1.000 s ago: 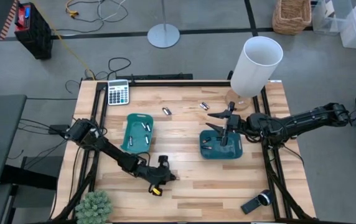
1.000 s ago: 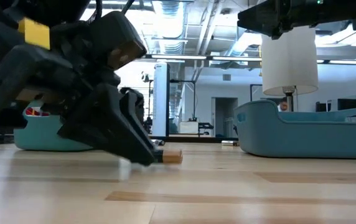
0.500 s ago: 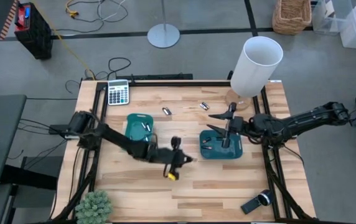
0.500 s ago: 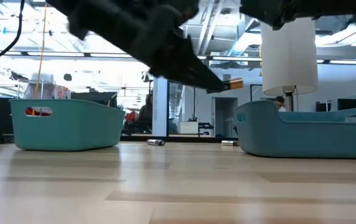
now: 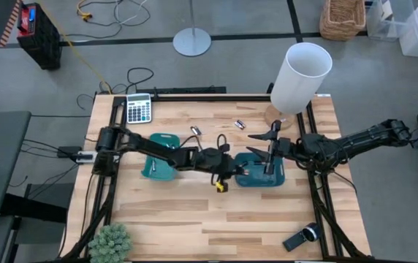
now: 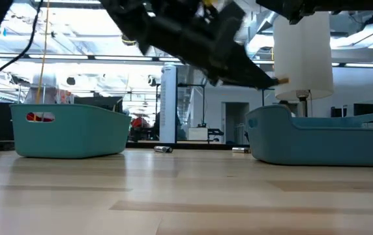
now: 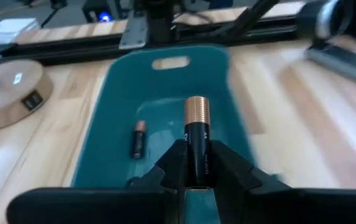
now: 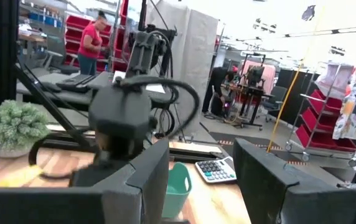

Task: Sort batteries
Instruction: Put the black battery into the dark blue bin

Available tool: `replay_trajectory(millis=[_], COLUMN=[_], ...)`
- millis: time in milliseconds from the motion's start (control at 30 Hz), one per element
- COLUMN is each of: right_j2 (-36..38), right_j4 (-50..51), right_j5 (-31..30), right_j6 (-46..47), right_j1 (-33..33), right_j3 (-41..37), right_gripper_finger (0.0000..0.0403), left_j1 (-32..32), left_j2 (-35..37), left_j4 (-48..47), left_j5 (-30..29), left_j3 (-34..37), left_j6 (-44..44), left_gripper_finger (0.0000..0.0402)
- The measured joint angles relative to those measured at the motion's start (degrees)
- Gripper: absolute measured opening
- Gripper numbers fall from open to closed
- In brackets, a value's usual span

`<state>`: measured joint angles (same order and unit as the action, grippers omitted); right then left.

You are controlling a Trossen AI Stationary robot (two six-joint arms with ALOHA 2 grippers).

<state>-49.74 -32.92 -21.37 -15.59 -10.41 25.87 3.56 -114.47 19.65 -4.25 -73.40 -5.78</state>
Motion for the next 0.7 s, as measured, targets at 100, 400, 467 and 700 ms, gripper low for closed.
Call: replay_trajectory(millis=[100, 400, 467, 700], right_j2=[-0.07, -0.06, -0.04, -0.06], right_j4=[0.13, 1.45, 1.41, 3.33], right_j5=[0.00, 0.00, 0.00, 0.00], right_j6=[-0.08, -1.30, -1.51, -0.97], right_j1=[-0.04, 0.07, 0.32, 1.68], right_j3=[0.00, 0.00, 0.00, 0.00], right_gripper_finger=[0.0193, 0.0193, 0.0193, 0.0193], left_j1=[-1.16, -3.38, -3.67, -5.87], left_j2=[-2.42, -2.38, -2.22, 0.90], left_j4=[-1.66, -5.31, -5.12, -13.96], left_j5=[0.00, 2.63, 5.01, 3.95], left_j3=[-2.46, -4.43, -4.78, -5.86], left_j6=[-0.36, -1.51, -1.33, -3.20], left_gripper_finger=[0.0045, 0.0172, 0.0193, 0.0205])
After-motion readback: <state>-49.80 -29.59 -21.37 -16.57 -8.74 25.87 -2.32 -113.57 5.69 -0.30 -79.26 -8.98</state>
